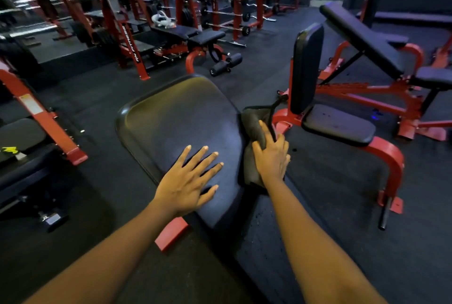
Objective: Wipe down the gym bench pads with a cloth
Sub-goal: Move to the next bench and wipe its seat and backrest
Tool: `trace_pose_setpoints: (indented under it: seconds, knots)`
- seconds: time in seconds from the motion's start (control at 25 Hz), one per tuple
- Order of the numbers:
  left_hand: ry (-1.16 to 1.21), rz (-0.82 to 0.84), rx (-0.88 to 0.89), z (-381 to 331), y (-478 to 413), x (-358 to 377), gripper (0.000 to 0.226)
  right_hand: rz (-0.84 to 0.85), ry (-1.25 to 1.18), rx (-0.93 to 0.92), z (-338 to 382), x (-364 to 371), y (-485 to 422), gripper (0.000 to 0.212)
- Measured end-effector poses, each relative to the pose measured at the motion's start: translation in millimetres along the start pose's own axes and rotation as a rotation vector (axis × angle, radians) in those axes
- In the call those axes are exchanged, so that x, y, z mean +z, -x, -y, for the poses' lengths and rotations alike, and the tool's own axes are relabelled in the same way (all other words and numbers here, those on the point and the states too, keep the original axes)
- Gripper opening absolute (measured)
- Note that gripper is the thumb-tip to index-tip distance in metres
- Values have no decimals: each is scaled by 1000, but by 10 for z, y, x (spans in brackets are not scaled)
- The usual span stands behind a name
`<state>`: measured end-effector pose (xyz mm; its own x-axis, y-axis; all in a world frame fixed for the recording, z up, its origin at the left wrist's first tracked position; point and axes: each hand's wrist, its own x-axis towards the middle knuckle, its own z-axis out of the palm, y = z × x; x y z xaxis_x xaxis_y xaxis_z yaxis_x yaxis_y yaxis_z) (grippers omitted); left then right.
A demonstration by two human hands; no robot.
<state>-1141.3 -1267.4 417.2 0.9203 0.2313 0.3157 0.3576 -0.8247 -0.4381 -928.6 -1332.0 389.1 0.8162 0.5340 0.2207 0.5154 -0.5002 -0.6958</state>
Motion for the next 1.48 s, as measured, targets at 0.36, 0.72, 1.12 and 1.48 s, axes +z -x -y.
trace_pose_setpoints:
  seconds: [0.36, 0.72, 1.12, 1.48]
  knots:
    - [21, 57, 18, -2, 2, -34, 58, 14, -22, 149, -207, -114, 554, 60]
    - [171, 132, 46, -59, 76, -141, 60, -56, 33, 142, 286, 119, 2189, 67]
    - [210, 115, 450, -866, -77, 57, 59, -38, 46, 357, -856, -138, 1614, 62]
    - [170, 147, 549, -1003, -71, 331, 61, -6, 8, 623, -2127, -360, 1055, 48]
